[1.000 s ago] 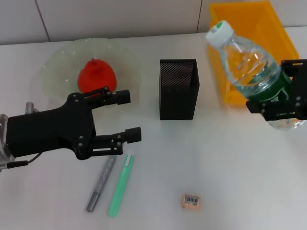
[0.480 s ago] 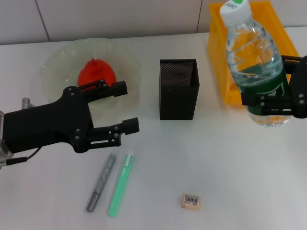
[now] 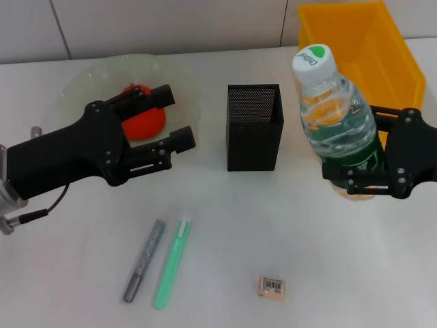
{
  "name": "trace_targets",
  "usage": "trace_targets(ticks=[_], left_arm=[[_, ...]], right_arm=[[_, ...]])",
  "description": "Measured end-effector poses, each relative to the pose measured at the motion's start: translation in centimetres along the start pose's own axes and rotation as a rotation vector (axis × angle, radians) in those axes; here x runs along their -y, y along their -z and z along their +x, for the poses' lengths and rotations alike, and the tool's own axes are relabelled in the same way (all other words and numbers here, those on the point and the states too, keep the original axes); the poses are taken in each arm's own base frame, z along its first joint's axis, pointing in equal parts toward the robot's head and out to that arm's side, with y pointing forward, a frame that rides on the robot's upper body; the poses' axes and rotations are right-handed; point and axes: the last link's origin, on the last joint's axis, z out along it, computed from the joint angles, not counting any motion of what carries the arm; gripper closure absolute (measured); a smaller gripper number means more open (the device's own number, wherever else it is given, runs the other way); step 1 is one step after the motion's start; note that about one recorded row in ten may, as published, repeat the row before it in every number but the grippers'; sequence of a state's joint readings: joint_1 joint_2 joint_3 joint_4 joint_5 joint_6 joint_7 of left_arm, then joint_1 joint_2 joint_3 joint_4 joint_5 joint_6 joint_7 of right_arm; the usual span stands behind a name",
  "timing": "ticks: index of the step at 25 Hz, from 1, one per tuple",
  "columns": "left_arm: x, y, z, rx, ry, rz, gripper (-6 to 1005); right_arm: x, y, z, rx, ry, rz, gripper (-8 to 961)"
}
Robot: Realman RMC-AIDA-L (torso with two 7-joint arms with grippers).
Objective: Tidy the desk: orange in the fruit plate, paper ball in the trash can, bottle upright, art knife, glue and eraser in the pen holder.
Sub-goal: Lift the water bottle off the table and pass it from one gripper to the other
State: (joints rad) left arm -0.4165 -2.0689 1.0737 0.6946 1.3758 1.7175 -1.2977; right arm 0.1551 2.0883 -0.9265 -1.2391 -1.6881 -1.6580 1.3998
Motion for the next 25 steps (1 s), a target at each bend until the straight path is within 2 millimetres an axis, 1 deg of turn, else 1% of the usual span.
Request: trace_targets(ticks=[1,4,9,13,16,20,25], left_arm=[[0.3,-0.2,-0.2,-0.008,0.019,0.02,212],[0.4,-0.3,-0.4,-0.015,0.034,0.025,212],[0.8,-0.2,0.0,-0.133,0.091,0.075,213],[1.0,0.0,0.1,-0.175,0.101,0.094,213],[0.9,-0.3,0.2,-0.179,0.107,0.084,214],[0.9,-0.7,0.0,-0.194,0.12,0.077,214],[1.1,-1.1,-0.3,-0.247,0.141,0.1,214]], right_arm=[[0.0,-0.3,0.2,0.02,0.008,-0.001,187],[0.1,-0.7,0.3,0.057,0.007,-0.004,187],[0.6,-1.6,0.2,0.11,-0.011,-0.009,187],[0.9,-2.5,0.3,0.12,-0.028,-0.018,187],[1.2,-3.4,0.4,0.131,-0.051,-0.027,187],[1.4,-4.1,0.4,0.131,-0.056,-0.035,187],[1.5,-5.9,0.3,0.097,-0.045,-0.055,187]])
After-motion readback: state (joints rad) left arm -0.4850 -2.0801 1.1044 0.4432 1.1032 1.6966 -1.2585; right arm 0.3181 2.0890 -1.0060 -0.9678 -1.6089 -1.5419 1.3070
